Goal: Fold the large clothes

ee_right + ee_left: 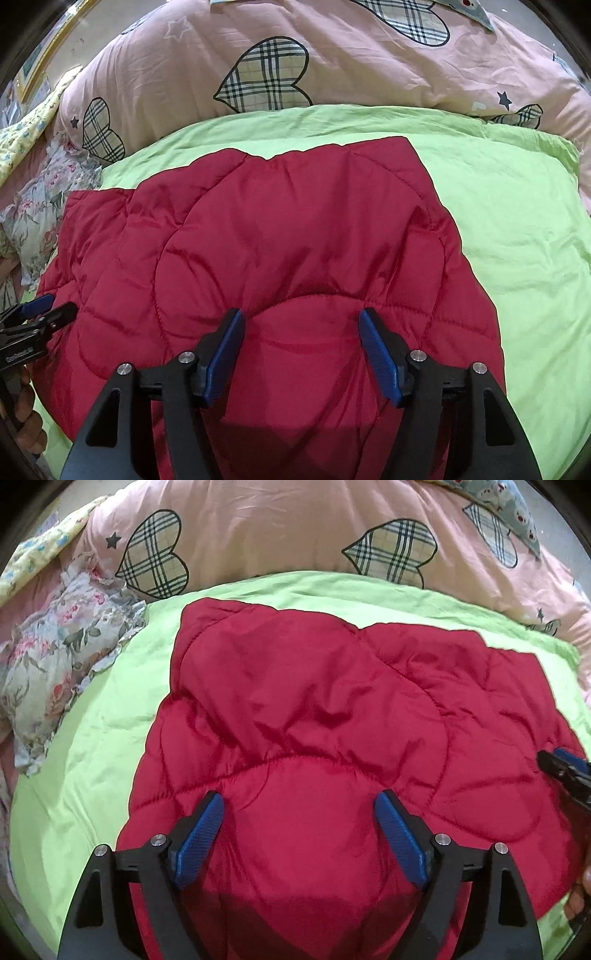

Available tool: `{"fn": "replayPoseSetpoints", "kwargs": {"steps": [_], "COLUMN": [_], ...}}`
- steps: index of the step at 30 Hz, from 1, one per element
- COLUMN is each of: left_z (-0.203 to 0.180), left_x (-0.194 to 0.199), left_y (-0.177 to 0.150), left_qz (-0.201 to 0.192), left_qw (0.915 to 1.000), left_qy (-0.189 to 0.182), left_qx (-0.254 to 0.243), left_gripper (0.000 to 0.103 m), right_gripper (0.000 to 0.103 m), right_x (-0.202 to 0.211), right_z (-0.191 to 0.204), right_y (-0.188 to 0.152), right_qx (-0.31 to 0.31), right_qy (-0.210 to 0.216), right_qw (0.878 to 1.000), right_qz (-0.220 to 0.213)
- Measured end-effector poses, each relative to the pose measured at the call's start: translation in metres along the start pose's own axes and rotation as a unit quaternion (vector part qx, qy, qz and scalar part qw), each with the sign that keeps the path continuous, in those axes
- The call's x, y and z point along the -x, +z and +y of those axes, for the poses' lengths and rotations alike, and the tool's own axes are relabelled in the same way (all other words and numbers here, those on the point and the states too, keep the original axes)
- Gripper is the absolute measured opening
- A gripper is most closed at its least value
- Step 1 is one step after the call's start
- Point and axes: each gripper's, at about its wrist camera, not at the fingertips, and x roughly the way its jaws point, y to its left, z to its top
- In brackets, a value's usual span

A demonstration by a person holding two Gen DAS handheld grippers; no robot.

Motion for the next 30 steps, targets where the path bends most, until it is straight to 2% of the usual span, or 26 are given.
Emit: {"fn": "replayPoseSetpoints", "kwargs": {"steps": [3,24,30], "left_z": [-0.005,0.000,0.001], "left_x": [-0.007,-0.020,-0.025], "left_y": [0.003,0.011,0.012], "left_qz": [0.001,0.010,0.014], "left_qw": [0.9999,0.9999,0.9999], "left_qy": [0.008,0.003,0.002], "left_qx": [-0.008,-0.005,-0.007], "left_gripper": [0.087,0.089,0.090], "right_gripper": [0.066,0.067,0.067], "right_x": [-0.003,-0.007,0.009], "right_z": [0.000,-0.002,0.004], "right_y": [0.001,0.000,0.002], "right_qx": [0.000,-0.008,-0.009], "right_qy": [-0.002,-0.001,-0.003], "right_qw": [1.000,1.000,1.000], "right_qz": [-0.001,-0.006,0.000]}}
